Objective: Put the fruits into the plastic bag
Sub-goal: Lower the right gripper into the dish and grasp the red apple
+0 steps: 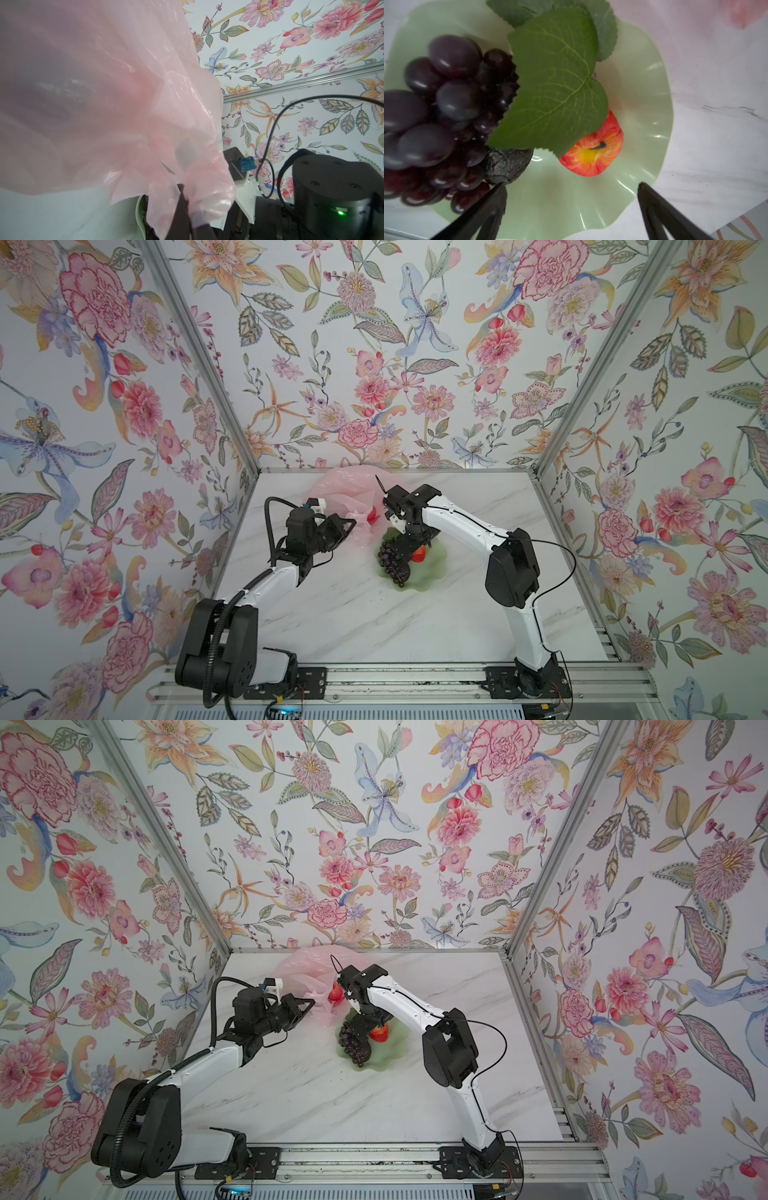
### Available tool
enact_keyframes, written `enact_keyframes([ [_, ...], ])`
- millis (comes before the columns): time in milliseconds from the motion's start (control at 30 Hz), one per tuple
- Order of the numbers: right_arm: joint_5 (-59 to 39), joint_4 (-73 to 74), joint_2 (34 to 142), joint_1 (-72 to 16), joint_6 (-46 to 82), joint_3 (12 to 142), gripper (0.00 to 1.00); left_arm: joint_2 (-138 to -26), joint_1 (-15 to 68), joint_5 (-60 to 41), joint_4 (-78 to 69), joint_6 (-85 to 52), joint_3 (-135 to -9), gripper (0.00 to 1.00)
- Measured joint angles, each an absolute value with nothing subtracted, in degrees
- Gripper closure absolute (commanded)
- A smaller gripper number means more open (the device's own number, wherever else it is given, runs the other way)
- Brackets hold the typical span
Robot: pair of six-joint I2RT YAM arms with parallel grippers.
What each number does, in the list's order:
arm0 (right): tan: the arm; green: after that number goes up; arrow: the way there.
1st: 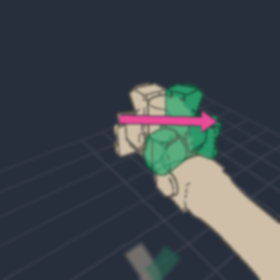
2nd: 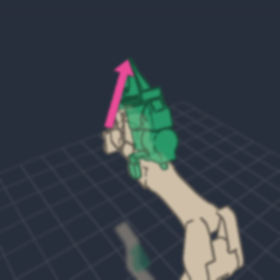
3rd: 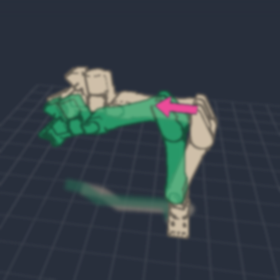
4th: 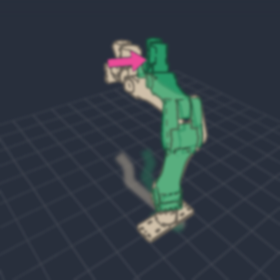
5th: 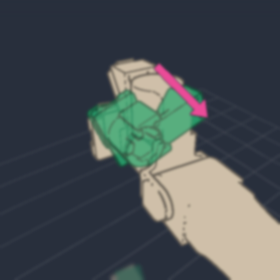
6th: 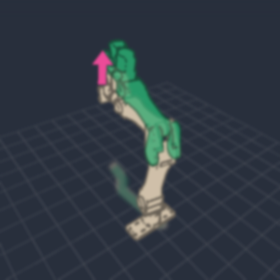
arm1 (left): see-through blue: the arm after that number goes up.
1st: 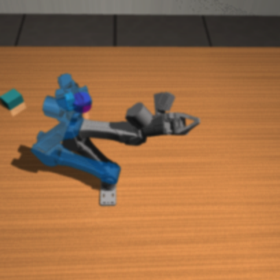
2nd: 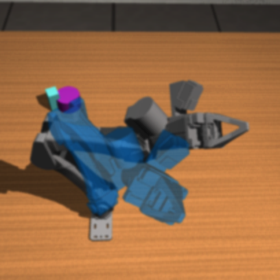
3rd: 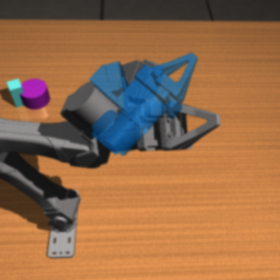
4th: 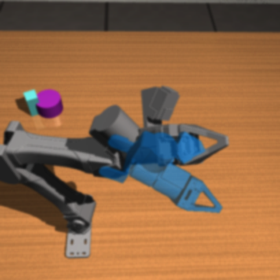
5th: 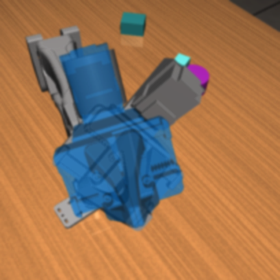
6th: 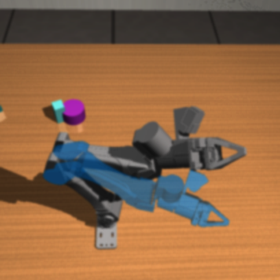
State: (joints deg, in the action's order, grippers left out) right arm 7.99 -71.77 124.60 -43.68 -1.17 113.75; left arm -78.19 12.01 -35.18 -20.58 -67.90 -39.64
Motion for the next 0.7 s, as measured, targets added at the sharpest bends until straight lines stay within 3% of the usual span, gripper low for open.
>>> enact_keyframes([
  [700, 7.94, -73.93, 132.66, -40.71, 1.98, 121.1, 0.01, -75.55, 11.57, -35.18, -18.85, -67.44, -37.65, 1.0],
])
